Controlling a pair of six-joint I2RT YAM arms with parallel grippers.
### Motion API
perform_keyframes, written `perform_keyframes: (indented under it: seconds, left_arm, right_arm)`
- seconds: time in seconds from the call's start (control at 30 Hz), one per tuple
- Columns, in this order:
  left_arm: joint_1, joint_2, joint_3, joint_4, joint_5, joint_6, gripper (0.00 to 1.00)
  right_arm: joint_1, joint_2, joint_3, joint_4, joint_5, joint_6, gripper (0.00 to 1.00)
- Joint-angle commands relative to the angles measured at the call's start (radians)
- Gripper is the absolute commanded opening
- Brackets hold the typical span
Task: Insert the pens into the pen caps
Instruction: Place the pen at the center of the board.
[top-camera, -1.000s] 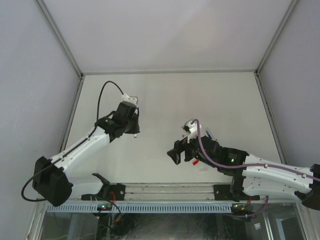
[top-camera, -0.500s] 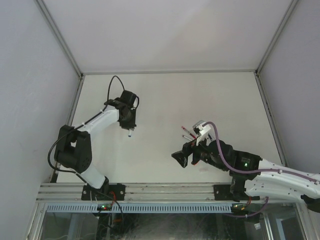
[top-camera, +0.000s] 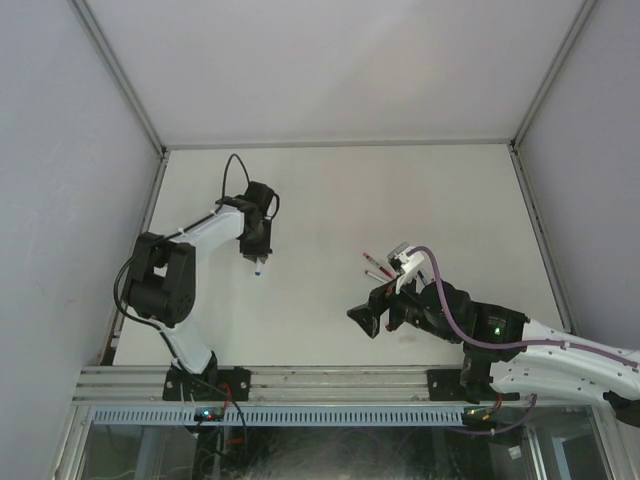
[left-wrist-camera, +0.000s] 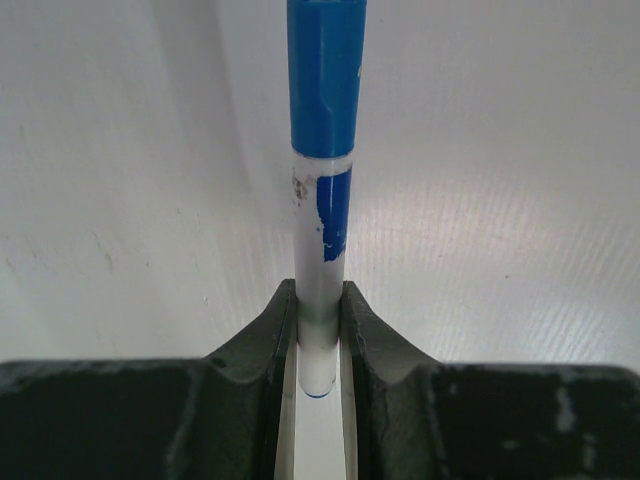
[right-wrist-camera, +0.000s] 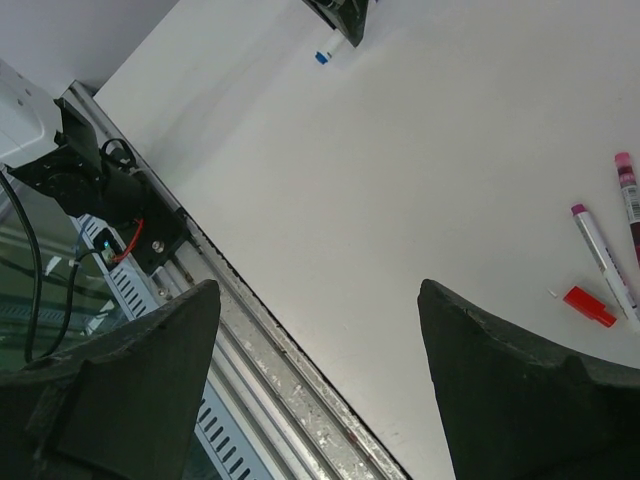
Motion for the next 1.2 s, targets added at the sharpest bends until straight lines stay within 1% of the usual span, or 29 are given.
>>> perform_keyframes:
  seconds: [0.0, 0.1, 0.2, 0.7, 0.93, 1.07, 1.17]
  left_arm:
    - [0.017, 0.014, 0.042, 0.050, -0.014, 0.013, 0.08]
    - [0.022, 0.028, 0.039, 0.054, -0.018, 0.008, 0.12]
    - [0.033, 0.035, 0.032, 0.064, -0.015, 0.005, 0.15]
    - [0.043, 0.091, 0.017, 0.085, 0.001, 0.002, 0.22]
    - [0.043, 0.073, 0.005, 0.093, -0.010, -0.001, 0.32]
    - [0.043, 0.061, 0.003, 0.093, -0.010, -0.003, 0.34]
    - [0.044, 0.016, -0.004, 0.093, -0.014, -0.006, 0.34]
  right_arm:
    - [0.002, -0.002, 0.001, 0.013, -0.007, -0.017, 0.79]
    - [0.002, -0.006, 0.002, 0.009, -0.013, -0.026, 0.77]
    - [0.003, -0.021, 0.001, -0.008, 0.000, -0.018, 0.77]
    - [0.004, -0.055, 0.001, -0.042, 0.024, -0.001, 0.77]
    - [0.007, -0.070, 0.001, -0.065, 0.068, 0.009, 0.77]
    - [0.007, -0.068, 0.001, -0.074, 0.078, 0.017, 0.77]
    - [0.003, -0.066, 0.001, -0.086, 0.101, 0.018, 0.77]
